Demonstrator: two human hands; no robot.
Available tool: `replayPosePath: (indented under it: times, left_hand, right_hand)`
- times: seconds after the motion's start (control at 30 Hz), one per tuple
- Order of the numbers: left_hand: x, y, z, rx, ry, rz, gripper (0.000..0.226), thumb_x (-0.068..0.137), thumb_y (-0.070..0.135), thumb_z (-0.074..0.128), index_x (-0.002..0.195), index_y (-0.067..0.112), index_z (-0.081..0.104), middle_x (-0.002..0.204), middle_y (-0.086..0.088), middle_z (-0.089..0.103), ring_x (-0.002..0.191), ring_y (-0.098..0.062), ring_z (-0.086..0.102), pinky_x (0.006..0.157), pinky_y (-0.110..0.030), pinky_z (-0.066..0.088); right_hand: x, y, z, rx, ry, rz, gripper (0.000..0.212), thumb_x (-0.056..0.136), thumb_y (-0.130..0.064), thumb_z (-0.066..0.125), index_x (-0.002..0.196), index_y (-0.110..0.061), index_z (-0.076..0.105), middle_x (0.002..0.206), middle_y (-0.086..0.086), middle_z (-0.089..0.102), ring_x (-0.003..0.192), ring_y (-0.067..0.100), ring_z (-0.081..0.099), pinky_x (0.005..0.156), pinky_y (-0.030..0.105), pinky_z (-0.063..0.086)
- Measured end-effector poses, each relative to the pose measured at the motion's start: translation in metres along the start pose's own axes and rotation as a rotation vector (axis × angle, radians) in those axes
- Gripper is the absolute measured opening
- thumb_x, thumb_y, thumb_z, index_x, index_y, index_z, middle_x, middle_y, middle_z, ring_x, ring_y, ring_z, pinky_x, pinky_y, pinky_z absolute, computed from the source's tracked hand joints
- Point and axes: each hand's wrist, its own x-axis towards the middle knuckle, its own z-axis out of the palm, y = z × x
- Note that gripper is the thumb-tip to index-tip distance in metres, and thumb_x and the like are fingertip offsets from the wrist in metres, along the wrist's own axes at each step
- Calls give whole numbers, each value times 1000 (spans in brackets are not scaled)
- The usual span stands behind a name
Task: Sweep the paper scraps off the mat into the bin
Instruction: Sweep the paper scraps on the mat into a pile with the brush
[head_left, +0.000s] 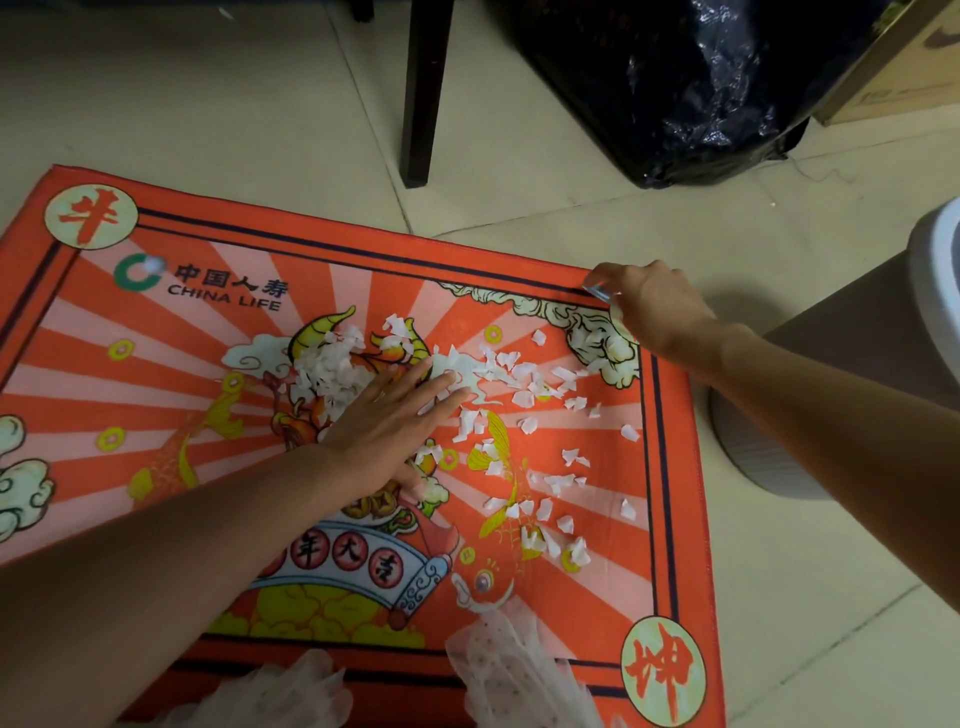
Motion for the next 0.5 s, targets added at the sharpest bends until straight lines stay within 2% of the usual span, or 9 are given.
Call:
replayPosePath:
  times: [0.1,0.2,0.37,0.5]
  left_hand:
    - [0,0,1,4,8,2,114,78,55,68,153,31,-15,161,5,-19,147,-22,-22,118,-41,-9]
    - [1,1,3,-7,6,5,114,79,52,68,152,31,-16,161,5,-21,146,-21,-24,118,-41,-11]
    - [-1,6,-3,2,-20,4,109,82,46,68,153,29,-13,161,3,-19,147,-22,-23,120,-43,-7]
    - [-3,9,-3,22,4,4,108,83,45,68,154,27,-12,162,2,-14,148,-24,-19,121,-45,-3]
  right_hand:
    - [-1,-12,2,4,-10,-41,54,88,8,48,128,-28,53,99,18,65,75,34,56,61,31,40]
    - [-5,-32,2,21,1,-107,56,88,10,48,131,-26,51,99,17,67,73,31,51,61,30,36]
    - [-13,-71,0,58,37,-191,50,90,2,53,133,-24,52,101,15,69,89,39,62,66,30,35]
    - [-20,-97,0,94,39,-236,55,87,6,51,134,-22,51,103,9,70,97,35,63,70,29,35]
